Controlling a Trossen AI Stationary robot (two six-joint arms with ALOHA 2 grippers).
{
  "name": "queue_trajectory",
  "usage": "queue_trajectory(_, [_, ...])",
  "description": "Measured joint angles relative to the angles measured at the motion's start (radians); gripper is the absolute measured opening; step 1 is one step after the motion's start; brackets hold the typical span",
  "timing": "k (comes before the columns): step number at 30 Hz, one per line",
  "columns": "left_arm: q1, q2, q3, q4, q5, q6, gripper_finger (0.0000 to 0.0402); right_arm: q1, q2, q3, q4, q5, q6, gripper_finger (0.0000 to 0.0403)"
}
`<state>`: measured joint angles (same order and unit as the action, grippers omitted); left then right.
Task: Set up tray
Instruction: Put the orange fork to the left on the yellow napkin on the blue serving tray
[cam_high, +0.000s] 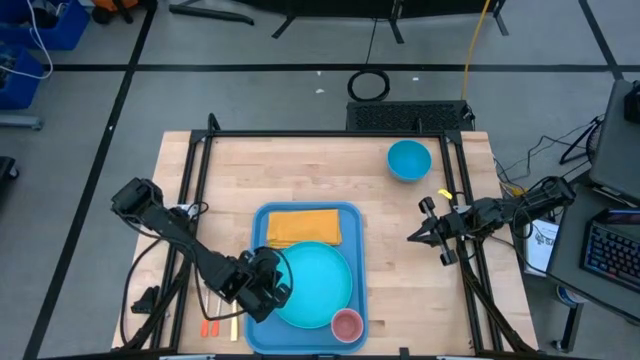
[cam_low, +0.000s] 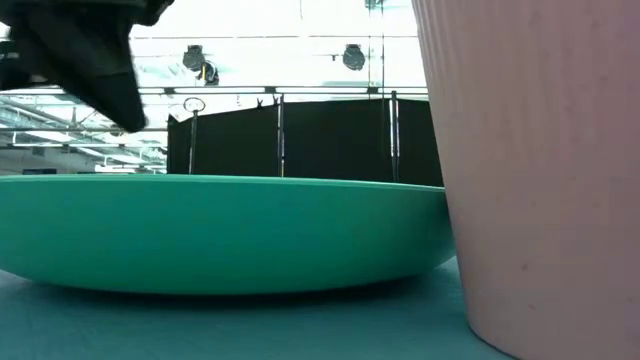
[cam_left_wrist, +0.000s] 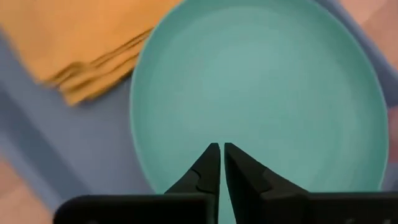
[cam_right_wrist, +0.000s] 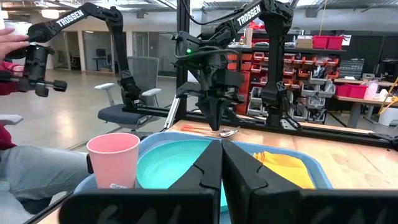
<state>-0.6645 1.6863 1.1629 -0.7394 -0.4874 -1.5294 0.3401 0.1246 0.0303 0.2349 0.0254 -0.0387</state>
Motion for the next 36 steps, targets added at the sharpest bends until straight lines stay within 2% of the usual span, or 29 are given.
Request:
queue_trajectory(3, [-0.034,0.000,0.000,-0.101,-0.034,-0.178,0.0005,0.000,0.000,0.000,0.000,0.000,0.000,0.0000])
queue_trajectory(7, [-0.094,0.000,0.000,-0.266,-0.041,-0.437,0.0011,0.000,0.000,0.000,0.000,0.000,0.000,0.0000])
queue_trajectory(12, [-0.159,0.000,0.000,-0.349,-0.029,-0.596,0.0018,0.000,0.000,0.000,0.000,0.000,0.000,0.0000])
queue_trajectory(17, [-0.239,0.000,0.000,-0.390,0.031,-0.763,0.0004,0.000,0.000,0.000,0.000,0.000,0.000,0.0000])
queue_trajectory(22, [-0.316,0.000,0.000,-0.347,0.079,-0.865,0.0017,0.000,0.000,0.000,0.000,0.000,0.000,0.0000])
queue_trajectory(28, [-0.378,0.000,0.000,-0.358,0.255,-0.930,0.0020,0.000,0.000,0.000,0.000,0.000,0.000,0.0000])
queue_trajectory(33, [-0.412,0.000,0.000,-0.363,0.276,-0.943,0.0004,0.000,0.000,0.000,0.000,0.000,0.000,0.0000])
queue_trajectory(36, [-0.421,0.000,0.000,-0.362,0.302,-0.969,0.0011,0.000,0.000,0.000,0.000,0.000,0.000,0.0000])
